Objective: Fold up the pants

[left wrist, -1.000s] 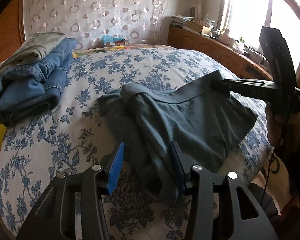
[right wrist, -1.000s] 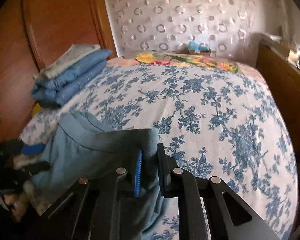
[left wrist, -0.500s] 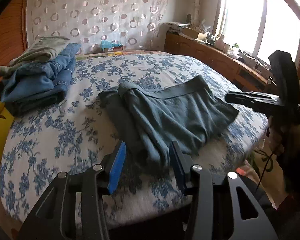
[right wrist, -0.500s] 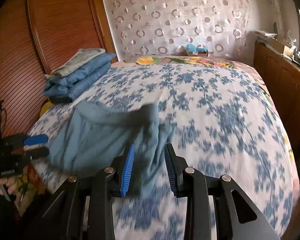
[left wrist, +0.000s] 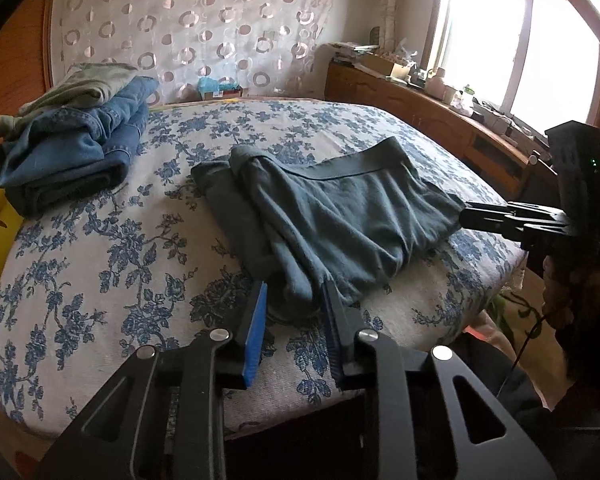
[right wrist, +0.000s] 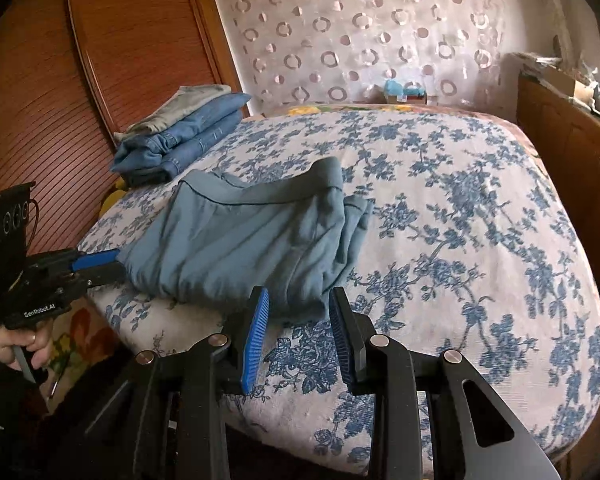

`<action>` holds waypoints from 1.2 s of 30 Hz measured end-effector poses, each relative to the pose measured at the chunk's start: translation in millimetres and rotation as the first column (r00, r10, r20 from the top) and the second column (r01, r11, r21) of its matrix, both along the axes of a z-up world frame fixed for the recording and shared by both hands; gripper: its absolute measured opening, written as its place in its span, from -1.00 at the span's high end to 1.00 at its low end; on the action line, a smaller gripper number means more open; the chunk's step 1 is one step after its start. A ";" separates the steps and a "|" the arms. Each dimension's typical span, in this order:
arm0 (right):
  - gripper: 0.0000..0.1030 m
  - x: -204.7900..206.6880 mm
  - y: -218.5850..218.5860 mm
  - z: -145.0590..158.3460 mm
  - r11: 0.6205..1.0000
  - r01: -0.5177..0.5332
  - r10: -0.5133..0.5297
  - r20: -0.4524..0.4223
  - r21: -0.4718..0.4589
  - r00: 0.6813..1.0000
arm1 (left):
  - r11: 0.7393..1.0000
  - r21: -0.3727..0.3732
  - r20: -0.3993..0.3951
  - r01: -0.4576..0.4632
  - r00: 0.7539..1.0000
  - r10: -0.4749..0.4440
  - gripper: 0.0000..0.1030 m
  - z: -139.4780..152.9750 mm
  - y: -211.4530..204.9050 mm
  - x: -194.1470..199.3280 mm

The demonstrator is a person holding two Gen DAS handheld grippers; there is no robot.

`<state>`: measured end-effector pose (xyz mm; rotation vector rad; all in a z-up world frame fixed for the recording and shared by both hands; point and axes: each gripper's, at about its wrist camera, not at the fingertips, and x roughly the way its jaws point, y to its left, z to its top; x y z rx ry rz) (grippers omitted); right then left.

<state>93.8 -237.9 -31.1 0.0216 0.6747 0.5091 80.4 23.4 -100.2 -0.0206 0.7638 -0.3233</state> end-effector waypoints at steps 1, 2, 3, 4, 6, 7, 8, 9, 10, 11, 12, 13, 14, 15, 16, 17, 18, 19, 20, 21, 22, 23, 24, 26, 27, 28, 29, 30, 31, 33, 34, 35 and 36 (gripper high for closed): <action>0.37 0.7 0.9 -1.1 1.000 0.003 -0.003 -0.003 0.001 1.000 | 1.000 -0.001 -0.002 -0.002 1.000 0.002 0.46 -0.9 -0.5 0.7; 0.37 1.2 0.6 -2.2 1.000 0.007 -0.007 -0.007 0.001 1.000 | 1.000 0.000 -0.004 -0.006 1.000 0.006 0.49 -1.7 -0.5 1.0; 0.37 2.2 0.2 -3.5 1.000 0.008 -0.008 -0.013 0.006 1.000 | 1.000 0.000 -0.007 -0.008 1.000 0.008 0.52 -2.2 -0.4 1.2; 0.38 3.0 0.4 -4.6 1.000 0.004 -0.004 -0.021 0.015 1.000 | 1.000 -0.002 -0.010 -0.010 1.000 0.010 0.53 -3.1 -0.3 1.5; 0.43 4.3 0.5 -5.7 1.000 0.006 -0.006 -0.024 0.030 1.000 | 1.000 -0.005 -0.008 -0.011 1.000 0.011 0.65 -3.6 -0.5 1.3; 0.72 4.5 -0.2 -5.5 0.999 0.006 -0.005 -0.020 0.040 1.000 | 1.000 -0.006 -0.008 -0.010 1.000 0.010 0.68 -3.5 -0.3 1.2; 0.76 4.8 -1.3 -5.1 0.999 0.000 0.001 -0.019 0.054 1.000 | 1.000 -0.006 -0.004 -0.011 1.000 0.011 0.80 -2.6 -0.4 0.2; 0.80 4.4 -2.8 -4.4 0.998 0.005 -0.004 -0.014 0.063 1.000 | 1.000 -0.007 0.007 -0.017 1.000 0.017 0.86 -1.0 0.6 -1.2; 0.85 3.4 -2.8 -4.3 0.998 0.015 -0.014 -0.006 0.055 1.000 | 0.999 -0.014 0.027 -0.038 0.999 0.038 0.87 2.0 3.4 -3.3; 0.85 1.7 -2.1 -4.4 0.999 0.028 -0.028 0.007 0.033 1.000 | 0.998 -0.029 0.042 -0.059 0.997 0.060 0.88 5.9 7.8 -5.8; 0.86 -0.1 -1.3 -4.7 0.999 0.042 -0.042 0.019 0.010 0.999 | 0.997 -0.042 0.051 -0.067 0.996 0.069 0.88 9.2 11.1 -8.1; 0.86 -1.6 -0.4 -5.8 0.999 0.041 -0.041 0.018 0.007 0.999 | 0.996 -0.055 0.063 -0.074 0.995 0.078 0.88 13.3 14.2 -11.9; 0.86 -3.0 0.1 -7.0 0.999 0.043 -0.043 0.016 0.005 0.999 | 0.996 -0.055 0.069 -0.076 0.994 0.079 0.89 15.3 15.5 -14.0; 0.86 -4.1 0.2 -7.8 0.999 0.051 -0.051 0.020 -0.003 0.999 | 0.996 -0.049 0.064 -0.072 0.995 0.075 0.89 15.7 15.9 -16.0; 0.86 -5.0 0.2 -8.2 0.999 0.050 -0.049 0.019 -0.004 0.999 | 0.996 -0.049 0.058 -0.071 0.996 0.074 0.89 15.8 16.0 -16.5; 0.86 -5.9 -0.4 -7.9 0.999 0.048 -0.048 0.016 0.000 0.999 | 0.996 -0.049 0.051 -0.069 0.996 0.072 0.89 14.2 15.9 -17.6; 0.86 -7.1 -1.7 -7.5 0.999 0.053 -0.053 0.017 0.004 0.998 | 0.997 -0.046 0.046 -0.068 0.996 0.070 0.89 12.4 15.8 -18.7; 0.86 -8.3 -2.5 -7.0 0.999 0.053 -0.053 0.016 0.008 0.998 | 0.997 -0.045 0.039 -0.069 0.997 0.070 0.89 9.8 15.8 -19.5; 0.86 -9.3 -2.7 -6.5 0.999 0.050 -0.050 0.013 0.012 0.999 | 0.997 -0.045 0.030 -0.069 0.997 0.070 0.89 7.0 15.9 -19.6; 0.86 -10.7 -2.7 -6.0 0.999 0.049 -0.049 0.012 0.015 0.999 | 0.997 -0.044 0.024 -0.070 0.997 0.071 0.89 4.3 16.0 -20.0; 0.86 -12.1 -2.3 -5.2 0.999 0.045 -0.045 0.013 0.015 0.999 | 0.997 -0.042 0.020 -0.071 0.997 0.072 0.89 2.6 16.1 -19.7; 0.86 -13.9 -2.7 -4.5 0.999 0.041 -0.041 0.016 0.010 0.999 | 0.997 -0.042 0.016 -0.072 0.997 0.072 0.89 1.5 16.0 -19.2; 0.86 -15.1 -0.9 -4.3 0.999 0.037 -0.037 0.017 -0.002 0.999 | 0.997 -0.041 0.013 -0.072 0.997 0.073 0.89 1.0 15.7 -17.0; 0.86 -14.7 1.1 -5.1 1.000 0.022 -0.022 0.010 -0.017 1.000 | 0.997 -0.031 0.012 -0.072 0.997 0.072 0.89 2.0 13.1 -17.1; 0.86 -15.9 1.3 -4.6 0.999 0.026 -0.025 0.013 -0.024 1.000 | 0.997 -0.025 0.013 -0.070 0.997 0.070 0.89 2.5 11.9 -17.5; 0.86 -16.2 1.2 -3.8 0.999 0.028 -0.028 0.016 -0.025 0.999 | 0.998 -0.016 0.017 -0.066 0.998 0.067 0.88 3.6 10.2 -18.0; 0.86 -17.0 0.8 -2.8 1.000 0.025 -0.025 0.016 -0.017 1.000 | 0.998 -0.012 0.017 -0.064 0.998 0.064 0.88 4.4 9.1 -18.3; 0.86 -17.6 0.2 -1.8 1.000 0.024 -0.024 0.015 -0.011 1.000 | 0.998 -0.006 0.012 -0.061 0.998 0.061 0.85 4.9 8.0 -17.8; 0.86 -17.8 -0.2 -0.6 1.000 0.024 -0.024 0.016 -0.010 1.000 | 0.998 0.002 0.009 -0.062 0.998 0.062 0.79 5.9 7.2 -17.1; 0.85 -20.0 -0.6 2.1 1.000 0.026 -0.025 0.024 -0.015 0.999 | 0.998 0.012 0.016 -0.066 0.998 0.066 0.52 8.6 6.9 -16.7; 0.85 -21.6 -0.9 3.2 0.999 0.027 -0.026 0.029 -0.018 0.999 | 0.997 0.014 0.024 -0.070 0.997 0.069 0.44 10.8 7.2 -16.5; 0.83 -23.0 -1.2 4.8 0.999 0.030 -0.029 0.036 -0.021 0.999 | 0.997 0.013 0.033 -0.070 0.997 0.069 0.31 13.5 7.4 -16.8; 0.79 -25.3 -1.7 6.7 0.999 0.033 -0.032 0.043 -0.024 0.999 | 0.998 0.011 0.042 -0.069 0.997 0.069 0.16 16.0 7.5 -16.8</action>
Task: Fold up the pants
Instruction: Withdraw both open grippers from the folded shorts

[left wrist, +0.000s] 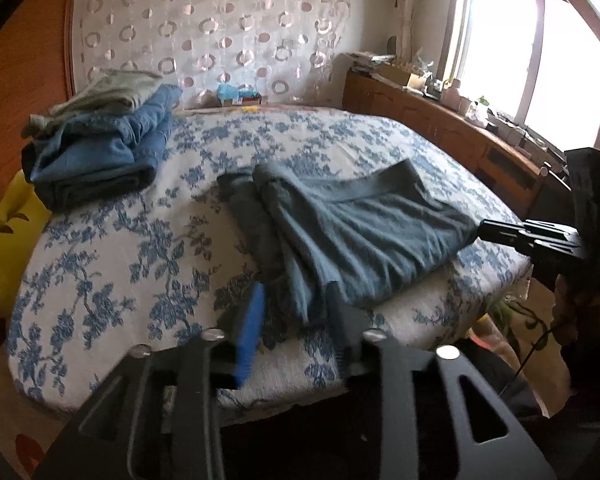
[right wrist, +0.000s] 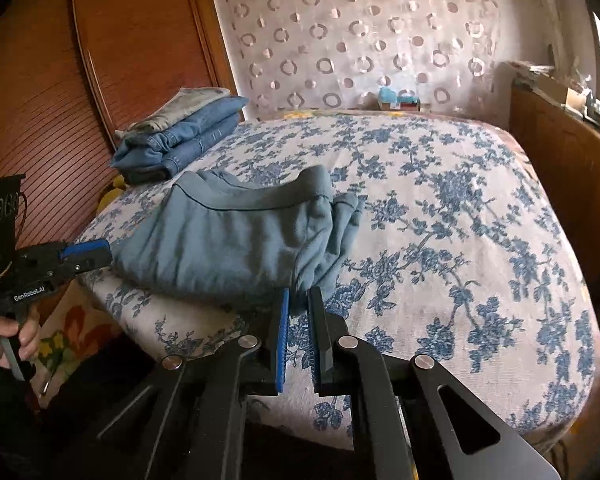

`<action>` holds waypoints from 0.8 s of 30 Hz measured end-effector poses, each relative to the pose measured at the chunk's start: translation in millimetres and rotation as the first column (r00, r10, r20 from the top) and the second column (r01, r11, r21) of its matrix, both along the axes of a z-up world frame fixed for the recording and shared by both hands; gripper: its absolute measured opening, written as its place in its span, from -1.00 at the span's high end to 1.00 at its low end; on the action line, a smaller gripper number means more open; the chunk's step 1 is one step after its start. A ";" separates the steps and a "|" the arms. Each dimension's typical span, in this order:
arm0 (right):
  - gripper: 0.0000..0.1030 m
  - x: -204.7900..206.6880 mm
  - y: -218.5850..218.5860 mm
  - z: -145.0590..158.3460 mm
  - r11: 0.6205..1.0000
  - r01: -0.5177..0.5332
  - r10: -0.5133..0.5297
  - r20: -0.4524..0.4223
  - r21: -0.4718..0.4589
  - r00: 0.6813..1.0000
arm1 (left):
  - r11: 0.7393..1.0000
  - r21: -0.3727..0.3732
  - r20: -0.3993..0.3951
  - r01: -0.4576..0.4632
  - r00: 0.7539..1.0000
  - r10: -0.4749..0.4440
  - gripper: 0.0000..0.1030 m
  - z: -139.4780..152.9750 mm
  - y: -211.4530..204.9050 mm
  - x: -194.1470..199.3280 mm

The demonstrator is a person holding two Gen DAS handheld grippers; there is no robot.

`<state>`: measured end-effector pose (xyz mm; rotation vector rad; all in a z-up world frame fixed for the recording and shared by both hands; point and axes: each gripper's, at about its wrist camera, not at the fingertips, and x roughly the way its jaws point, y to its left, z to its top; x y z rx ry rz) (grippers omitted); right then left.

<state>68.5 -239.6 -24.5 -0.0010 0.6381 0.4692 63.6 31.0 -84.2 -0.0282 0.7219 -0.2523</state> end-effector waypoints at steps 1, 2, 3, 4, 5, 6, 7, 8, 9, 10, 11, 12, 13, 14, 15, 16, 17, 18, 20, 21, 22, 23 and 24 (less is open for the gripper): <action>0.78 -2.2 -1.1 1.9 1.000 0.002 -0.002 0.007 -0.001 1.000 | 1.000 0.001 0.005 0.002 1.000 -0.002 0.12 1.6 -0.4 0.3; 0.78 -3.8 -2.2 4.1 1.000 0.003 -0.003 0.012 0.003 1.000 | 1.000 0.005 0.007 0.006 1.000 -0.006 0.10 3.1 -1.6 0.9; 0.75 -5.7 -3.0 5.2 1.000 0.001 -0.001 0.015 0.007 1.000 | 1.000 0.015 0.006 0.008 1.000 -0.008 0.05 4.3 -3.4 1.9; 0.69 -6.8 -3.6 6.4 1.000 0.000 0.000 0.017 0.009 1.000 | 1.000 0.027 0.005 0.009 1.000 -0.009 -0.01 4.9 -5.7 3.3; 0.65 -7.7 -4.0 7.3 1.000 0.001 -0.002 0.021 0.008 1.000 | 0.999 0.033 0.006 0.008 1.000 -0.009 -0.21 5.3 -6.8 4.1; 0.58 -8.9 -4.1 8.0 1.000 0.003 -0.003 0.027 0.008 1.000 | 0.999 0.031 0.018 0.007 1.000 -0.008 -0.44 6.0 -7.4 4.1; 0.55 -9.9 -3.9 8.5 1.000 0.003 -0.003 0.031 0.008 1.000 | 1.000 0.031 0.035 0.007 0.999 -0.008 -0.50 7.3 -8.4 2.9; 0.54 -10.6 -3.7 9.0 1.000 0.004 -0.004 0.035 0.009 0.999 | 0.999 0.032 0.040 0.011 0.999 -0.012 -0.51 7.9 -9.8 2.7; 0.53 -11.3 -3.3 9.3 1.000 0.005 -0.005 0.038 0.008 0.999 | 0.999 0.038 0.036 0.012 0.999 -0.013 -0.55 7.7 -11.3 2.9; 0.53 -11.7 -2.7 9.0 1.000 0.006 -0.007 0.040 0.006 0.999 | 0.999 0.040 0.033 0.013 0.999 -0.015 -0.55 7.5 -12.1 3.4; 0.52 -12.0 -2.3 9.0 1.000 0.006 -0.006 0.041 0.005 0.999 | 0.999 0.039 0.032 0.018 0.999 -0.019 -0.56 7.3 -13.0 3.2; 0.52 -12.1 -1.7 8.7 1.000 0.004 -0.004 0.041 0.004 0.999 | 0.999 0.035 0.031 0.022 0.999 -0.023 -0.58 7.3 -13.3 3.3; 0.51 -11.8 -1.2 8.7 1.000 0.003 -0.003 0.041 0.003 0.999 | 0.999 0.033 0.028 0.024 0.999 -0.025 -0.58 6.9 -13.7 4.2; 0.51 -11.9 -0.5 8.9 1.000 0.003 -0.003 0.042 0.001 0.999 | 0.999 0.034 0.028 0.026 0.999 -0.027 -0.59 6.7 -14.0 4.2; 0.50 -12.0 -0.2 9.2 1.000 0.003 -0.003 0.044 0.000 0.999 | 0.999 0.037 0.027 0.026 0.999 -0.027 -0.59 6.4 -14.4 4.5; 0.49 -11.6 -0.1 9.5 1.000 0.003 -0.003 0.045 0.002 0.999 | 0.999 0.036 0.025 0.027 0.999 -0.028 -0.59 6.0 -14.6 4.8; 0.49 -11.4 0.1 9.7 1.000 0.001 -0.001 0.045 0.004 0.999 | 0.999 0.035 0.023 0.028 0.999 -0.028 -0.68 5.8 -15.1 4.9; 0.48 -11.4 0.2 10.0 1.000 -0.002 0.002 0.045 0.004 0.999 | 0.999 0.035 0.023 0.026 0.999 -0.027 -0.70 5.7 -15.1 5.1; 0.46 -11.5 0.7 10.6 1.000 -0.005 0.005 0.048 0.002 0.999 | 0.999 0.036 0.027 0.021 0.999 -0.022 -0.70 6.5 -14.8 5.4; 0.44 -11.6 1.2 11.0 1.000 -0.007 0.007 0.049 0.004 0.999 | 0.999 0.035 0.028 0.019 0.999 -0.020 -0.70 6.9 -14.6 5.4; 0.40 -11.3 1.7 11.2 1.000 -0.008 0.008 0.049 0.004 0.999 | 0.999 0.033 0.029 0.016 0.999 -0.017 -0.71 7.6 -13.9 5.7; 0.37 -10.7 2.1 11.5 1.000 -0.008 0.008 0.050 0.003 0.999 | 0.999 0.034 0.031 0.013 0.999 -0.014 -0.71 8.0 -13.4 5.8; 0.31 -10.2 2.2 11.6 1.000 -0.007 0.007 0.051 0.003 0.999 | 0.999 0.036 0.033 0.011 0.999 -0.012 -0.71 8.7 -13.0 6.4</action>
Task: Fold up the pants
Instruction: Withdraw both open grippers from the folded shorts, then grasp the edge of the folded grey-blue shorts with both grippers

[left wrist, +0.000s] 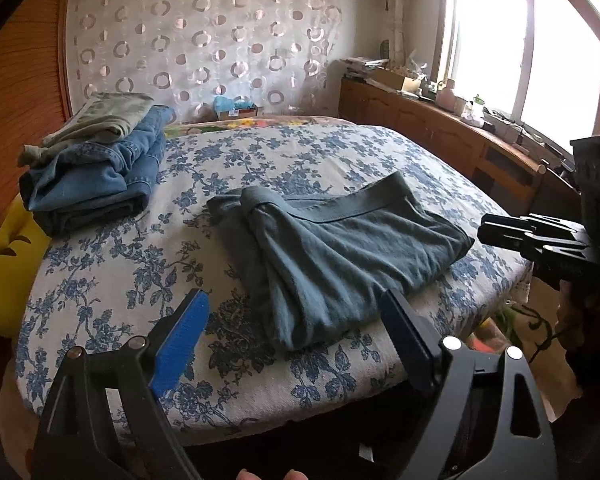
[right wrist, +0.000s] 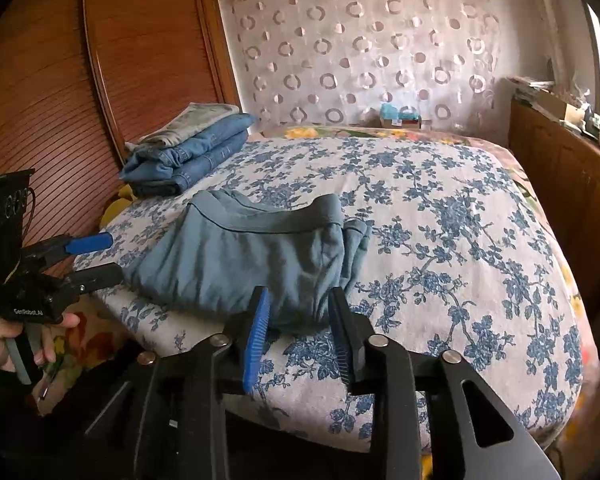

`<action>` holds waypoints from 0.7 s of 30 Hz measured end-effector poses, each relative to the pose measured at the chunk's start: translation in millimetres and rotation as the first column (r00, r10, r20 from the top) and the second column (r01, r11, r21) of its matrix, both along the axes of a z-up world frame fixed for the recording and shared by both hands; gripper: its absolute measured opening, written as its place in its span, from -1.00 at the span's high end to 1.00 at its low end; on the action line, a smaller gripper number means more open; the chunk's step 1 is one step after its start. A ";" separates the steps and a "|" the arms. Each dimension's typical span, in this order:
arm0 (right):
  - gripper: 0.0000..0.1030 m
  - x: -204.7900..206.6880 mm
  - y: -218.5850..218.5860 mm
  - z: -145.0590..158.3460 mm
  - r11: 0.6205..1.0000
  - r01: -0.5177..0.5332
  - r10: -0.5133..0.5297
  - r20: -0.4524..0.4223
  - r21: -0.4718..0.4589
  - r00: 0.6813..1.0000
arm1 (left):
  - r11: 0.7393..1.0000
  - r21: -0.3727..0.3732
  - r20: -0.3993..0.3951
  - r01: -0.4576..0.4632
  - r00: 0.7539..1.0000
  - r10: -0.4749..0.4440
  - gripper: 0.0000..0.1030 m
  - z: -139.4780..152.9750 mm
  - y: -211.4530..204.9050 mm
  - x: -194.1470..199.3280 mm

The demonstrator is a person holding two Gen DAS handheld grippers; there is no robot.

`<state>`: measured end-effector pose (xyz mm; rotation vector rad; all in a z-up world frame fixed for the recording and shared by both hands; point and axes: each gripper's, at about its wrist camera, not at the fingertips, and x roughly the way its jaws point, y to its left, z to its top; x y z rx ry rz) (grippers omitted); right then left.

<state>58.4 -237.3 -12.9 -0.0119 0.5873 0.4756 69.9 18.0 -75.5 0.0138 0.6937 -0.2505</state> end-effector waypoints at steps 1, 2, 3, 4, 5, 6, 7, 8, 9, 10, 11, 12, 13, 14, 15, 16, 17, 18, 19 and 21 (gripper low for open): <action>0.27 0.9 0.3 0.1 1.000 0.001 -0.001 0.001 0.000 1.000 | 1.000 0.000 0.002 -0.001 1.000 0.001 -0.71 0.9 0.4 0.7; 0.24 1.6 0.5 0.0 1.000 0.001 -0.001 0.001 0.000 1.000 | 1.000 0.001 0.003 -0.002 1.000 0.002 -0.71 1.6 0.7 1.7; 0.19 2.9 0.7 0.1 1.000 0.000 0.000 0.001 0.000 1.000 | 1.000 0.003 0.004 -0.004 1.000 0.004 -0.71 2.4 0.9 3.3; 0.17 4.9 1.2 0.4 1.000 0.001 -0.001 0.000 -0.001 1.000 | 1.000 0.005 0.001 -0.005 1.000 0.005 -0.71 3.0 1.0 5.8; 0.16 6.9 1.7 0.8 1.000 0.000 0.000 -0.001 -0.001 1.000 | 1.000 0.006 -0.003 -0.001 1.000 0.001 -0.71 3.0 1.1 8.6; 0.15 9.2 2.0 1.4 1.000 -0.001 0.001 -0.001 0.001 1.000 | 1.000 0.005 -0.011 0.005 1.000 -0.005 -0.71 2.7 1.2 13.4; 0.14 12.0 2.1 1.9 1.000 -0.002 0.002 -0.004 0.004 1.000 | 1.000 0.007 -0.019 0.006 1.000 -0.006 -0.71 2.2 1.3 17.7; 0.14 16.2 2.5 2.1 1.000 -0.004 0.004 -0.008 0.009 1.000 | 1.000 0.011 -0.025 0.003 1.000 -0.003 -0.71 1.8 1.2 21.4; 0.13 19.5 3.1 2.3 1.000 -0.006 0.006 -0.012 0.012 1.000 | 1.000 0.017 -0.030 0.000 1.000 0.001 -0.71 1.4 1.3 25.6; 0.11 24.1 4.4 2.4 1.000 -0.006 0.006 -0.017 0.012 1.000 | 1.000 0.017 -0.032 0.000 0.999 0.001 -0.71 1.4 1.9 29.9; 0.11 28.3 6.1 2.4 1.000 -0.005 0.005 -0.019 0.008 1.000 | 1.000 0.011 -0.035 0.002 0.999 -0.001 -0.71 1.6 2.7 33.5; 0.08 32.5 7.9 2.4 1.000 -0.003 0.003 -0.019 0.003 1.000 | 1.000 0.000 -0.041 0.004 0.999 -0.004 -0.71 1.8 4.1 38.5; 0.07 37.1 9.7 2.2 1.000 -0.002 0.002 -0.023 0.000 1.000 | 1.000 -0.011 -0.051 0.003 0.999 -0.004 -0.71 1.8 5.8 44.3; 0.07 41.8 10.8 1.7 1.000 -0.003 0.003 -0.030 0.002 1.000 | 1.000 -0.020 -0.061 0.001 0.998 -0.002 -0.71 1.7 7.8 50.3; 0.07 46.8 11.8 1.2 1.000 -0.003 0.003 -0.039 0.005 0.999 | 1.000 -0.024 -0.069 -0.001 0.998 -0.001 -0.71 1.6 9.0 55.0; 0.07 52.3 12.9 0.8 1.000 -0.003 0.003 -0.048 0.009 0.999 | 1.000 -0.024 -0.075 -0.002 0.997 0.000 -0.71 1.5 10.3 61.0; 0.07 57.6 14.4 0.5 1.000 -0.004 0.005 -0.053 0.010 0.999 | 1.000 -0.020 -0.076 -0.003 0.997 0.001 -0.71 1.6 11.4 65.6; 0.07 62.6 16.5 -0.2 1.000 -0.006 0.006 -0.057 0.006 0.998 | 1.000 -0.013 -0.077 -0.006 0.997 0.005 -0.71 2.0 12.5 70.5; 0.06 67.7 18.2 -1.0 1.000 -0.007 0.007 -0.061 0.002 0.998 | 1.000 -0.008 -0.076 -0.009 0.997 0.008 -0.71 2.4 14.0 75.4; 0.06 76.9 21.2 -3.6 1.000 -0.011 0.010 -0.071 -0.010 0.997 | 1.000 -0.014 -0.070 -0.028 0.997 0.027 -0.71 3.8 20.1 84.8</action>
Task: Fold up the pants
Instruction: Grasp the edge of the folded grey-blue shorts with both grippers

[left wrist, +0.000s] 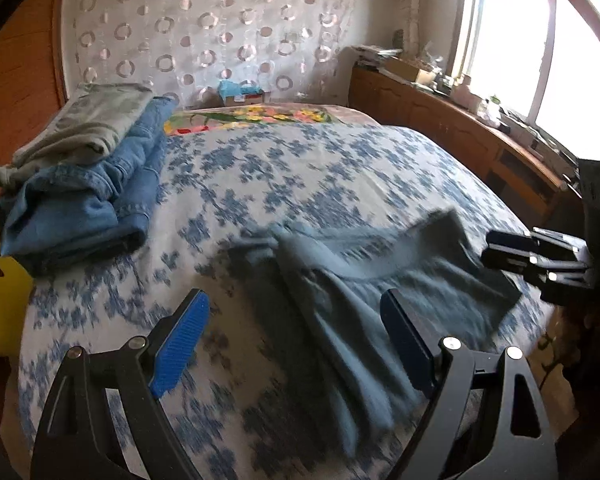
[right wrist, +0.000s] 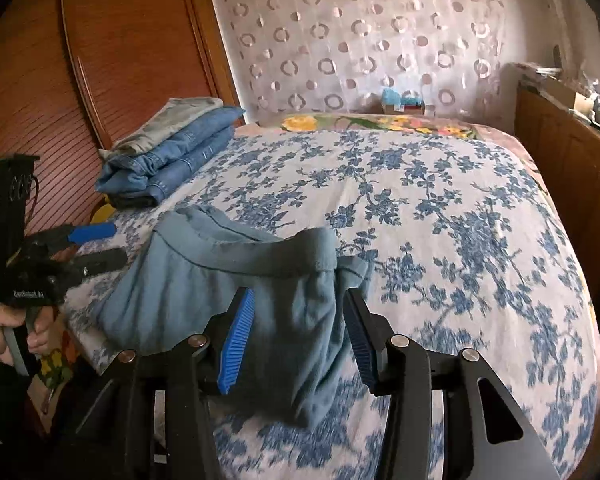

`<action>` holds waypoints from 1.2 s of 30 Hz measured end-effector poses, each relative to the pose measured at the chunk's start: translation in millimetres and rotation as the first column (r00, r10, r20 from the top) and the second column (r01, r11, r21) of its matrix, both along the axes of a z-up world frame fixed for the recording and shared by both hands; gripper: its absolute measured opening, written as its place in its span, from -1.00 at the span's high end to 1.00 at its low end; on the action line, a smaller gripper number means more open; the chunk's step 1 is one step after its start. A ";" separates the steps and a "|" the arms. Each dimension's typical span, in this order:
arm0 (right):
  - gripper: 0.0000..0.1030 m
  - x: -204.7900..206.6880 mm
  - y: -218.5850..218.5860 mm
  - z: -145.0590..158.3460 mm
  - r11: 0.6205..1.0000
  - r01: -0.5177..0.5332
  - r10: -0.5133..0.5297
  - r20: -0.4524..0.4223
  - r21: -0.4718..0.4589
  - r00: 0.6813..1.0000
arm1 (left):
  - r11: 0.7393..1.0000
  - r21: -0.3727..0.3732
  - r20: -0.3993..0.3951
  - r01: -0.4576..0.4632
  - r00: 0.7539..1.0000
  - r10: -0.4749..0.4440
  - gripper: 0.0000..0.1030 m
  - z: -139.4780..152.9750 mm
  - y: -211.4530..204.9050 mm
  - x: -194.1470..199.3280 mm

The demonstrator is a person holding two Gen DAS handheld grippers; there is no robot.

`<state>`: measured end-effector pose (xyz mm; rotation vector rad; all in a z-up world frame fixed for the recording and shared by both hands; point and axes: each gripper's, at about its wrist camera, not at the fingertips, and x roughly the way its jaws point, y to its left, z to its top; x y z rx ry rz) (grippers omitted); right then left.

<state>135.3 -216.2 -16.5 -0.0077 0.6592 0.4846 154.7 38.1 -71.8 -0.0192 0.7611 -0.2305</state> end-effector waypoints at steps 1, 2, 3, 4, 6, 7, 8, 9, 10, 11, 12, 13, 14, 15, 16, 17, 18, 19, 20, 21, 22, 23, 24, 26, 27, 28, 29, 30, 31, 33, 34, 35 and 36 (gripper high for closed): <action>0.06 4.7 0.8 -0.8 1.000 0.002 -0.002 -0.005 -0.006 1.000 | 1.000 -0.007 -0.001 -0.007 1.000 0.007 -0.71 0.3 2.9 3.4; 0.06 10.0 1.7 -1.6 1.000 0.004 -0.004 -0.012 -0.011 1.000 | 1.000 -0.017 -0.005 -0.014 1.000 0.014 -0.71 0.3 6.1 8.4; 0.06 15.5 2.2 -2.9 1.000 0.006 -0.006 -0.022 -0.012 1.000 | 1.000 -0.022 -0.009 -0.017 1.000 0.017 -0.70 0.4 8.6 12.0; 0.06 20.9 2.5 -3.7 1.000 0.008 -0.008 -0.032 -0.010 0.999 | 1.000 -0.024 -0.011 -0.018 1.000 0.018 -0.70 -0.2 9.9 15.7; 0.06 30.3 1.9 -5.6 1.000 0.006 -0.006 -0.048 -0.001 0.999 | 1.000 -0.020 -0.019 -0.018 1.000 0.018 -0.70 -2.5 11.7 23.7; 0.06 33.5 1.5 -6.5 1.000 0.007 -0.007 -0.051 -0.004 0.999 | 1.000 -0.016 -0.024 -0.016 1.000 0.016 -0.71 -3.9 12.0 26.5; 0.06 37.0 1.2 -8.1 1.000 0.010 -0.011 -0.055 -0.009 0.998 | 1.000 -0.011 -0.028 -0.015 0.999 0.015 -0.71 -5.4 12.1 29.5; 0.06 40.2 1.4 -9.5 1.000 0.012 -0.013 -0.061 -0.013 0.998 | 1.000 -0.006 -0.034 -0.015 0.999 0.015 -0.71 -7.6 12.0 32.8; 0.05 43.5 1.5 -10.9 1.000 0.012 -0.013 -0.069 -0.015 0.998 | 1.000 -0.002 -0.041 -0.013 0.999 0.013 -0.71 -9.9 11.6 36.0; 0.05 46.6 1.7 -12.2 1.000 0.010 -0.011 -0.078 -0.014 0.997 | 1.000 0.000 -0.048 -0.010 0.999 0.010 -0.71 -12.0 11.0 38.7; 0.05 49.9 2.7 -14.2 1.000 0.010 -0.011 -0.092 -0.017 0.996 | 1.000 0.004 -0.055 -0.004 0.998 0.004 -0.71 -14.7 9.7 41.2; 0.05 52.5 4.2 -15.0 1.000 0.009 -0.011 -0.104 -0.019 0.995 | 1.000 0.006 -0.054 -0.002 0.999 0.002 -0.71 -16.1 8.8 42.4; 0.05 56.0 5.3 -15.7 1.000 0.009 -0.011 -0.115 -0.023 0.993 | 1.000 0.010 -0.054 0.002 0.999 -0.002 -0.71 -17.5 7.9 43.6; 0.05 57.4 7.0 -16.2 1.000 0.010 -0.013 -0.117 -0.028 0.993 | 1.000 0.015 -0.058 0.005 0.998 -0.004 -0.71 -18.5 7.1 45.3; 0.05 59.0 8.5 -15.6 0.999 0.010 -0.014 -0.118 -0.032 0.993 | 1.000 0.017 -0.062 0.008 0.998 -0.007 -0.71 -20.1 6.3 47.3; 0.05 60.8 10.6 -15.6 0.999 0.010 -0.014 -0.120 -0.037 0.993 | 1.000 0.014 -0.066 0.010 0.998 -0.009 -0.71 -21.5 6.2 48.7; 0.05 62.5 12.9 -15.9 0.999 0.010 -0.016 -0.123 -0.045 0.992 | 1.000 0.008 -0.070 0.012 0.997 -0.011 -0.71 -23.0 7.2 50.1; 0.05 63.5 14.0 -15.4 0.999 0.010 -0.017 -0.124 -0.052 0.992 | 1.000 0.004 -0.076 0.014 0.997 -0.014 -0.71 -24.8 7.7 51.4; 0.05 64.6 15.3 -14.9 0.998 0.010 -0.017 -0.123 -0.058 0.992 | 1.000 0.004 -0.080 0.015 0.997 -0.014 -0.71 -26.4 7.8 52.2; 0.05 65.6 16.8 -14.7 0.998 0.009 -0.017 -0.122 -0.065 0.992 | 1.000 0.006 -0.083 0.016 0.996 -0.016 -0.71 -27.9 7.7 52.7; 0.05 66.5 17.9 -14.6 0.998 0.008 -0.017 -0.121 -0.068 0.992 | 1.000 0.007 -0.086 0.019 0.996 -0.018 -0.71 -29.5 7.7 53.2; 0.05 67.1 18.7 -14.9 0.998 0.010 -0.018 -0.119 -0.068 0.993 | 1.000 0.004 -0.090 0.018 0.996 -0.018 -0.71 -31.3 8.3 53.6; 0.05 67.6 19.1 -15.8 0.998 0.010 -0.018 -0.116 -0.068 0.993 | 1.000 0.001 -0.094 0.018 0.995 -0.018 -0.71 -33.0 8.8 54.0; 0.05 66.7 19.9 -17.1 0.997 0.014 -0.021 -0.104 -0.069 0.994 | 1.000 -0.005 -0.101 0.019 0.995 -0.020 -0.71 -37.2 9.2 54.6; 0.05 66.2 20.7 -17.7 0.998 0.015 -0.022 -0.099 -0.068 0.995 | 1.000 -0.013 -0.111 0.019 0.994 -0.020 -0.71 -39.3 10.1 54.9; 0.05 65.4 19.5 -18.8 0.998 0.013 -0.019 -0.095 -0.065 0.995 | 1.000 -0.018 -0.109 0.018 0.994 -0.020 -0.71 -39.0 11.0 55.0; 0.05 65.1 19.1 -19.6 0.998 0.012 -0.017 -0.091 -0.059 0.996 | 1.000 -0.019 -0.108 0.019 0.994 -0.021 -0.71 -39.2 11.1 54.9; 0.05 64.7 18.7 -20.2 0.998 0.011 -0.016 -0.088 -0.054 0.996 | 1.000 -0.017 -0.107 0.020 0.994 -0.021 -0.71 -39.2 10.7 55.0; 0.05 64.3 17.4 -20.7 0.999 0.012 -0.016 -0.087 -0.050 0.996 | 1.000 -0.015 -0.106 0.020 0.994 -0.021 -0.71 -39.4 9.9 55.5; 0.05 63.4 17.1 -21.7 0.999 0.014 -0.018 -0.083 -0.048 0.996 | 1.000 -0.016 -0.102 0.021 0.995 -0.022 -0.64 -39.7 9.3 54.9; 0.05 63.3 17.2 -21.9 0.999 0.012 -0.016 -0.081 -0.050 0.997 | 0.999 -0.027 -0.097 0.027 0.995 -0.029 -0.53 -38.9 9.1 54.2; 0.05 63.1 17.7 -22.1 0.999 0.008 -0.012 -0.078 -0.051 0.997 | 0.998 -0.043 -0.092 0.044 0.995 -0.047 -0.30 -37.8 8.6 52.9; 0.05 63.2 17.8 -22.4 0.999 -0.002 -0.002 -0.079 -0.046 0.997 | 0.996 -0.057 -0.092 0.062 0.993 -0.067 -0.19 -37.2 6.5 52.0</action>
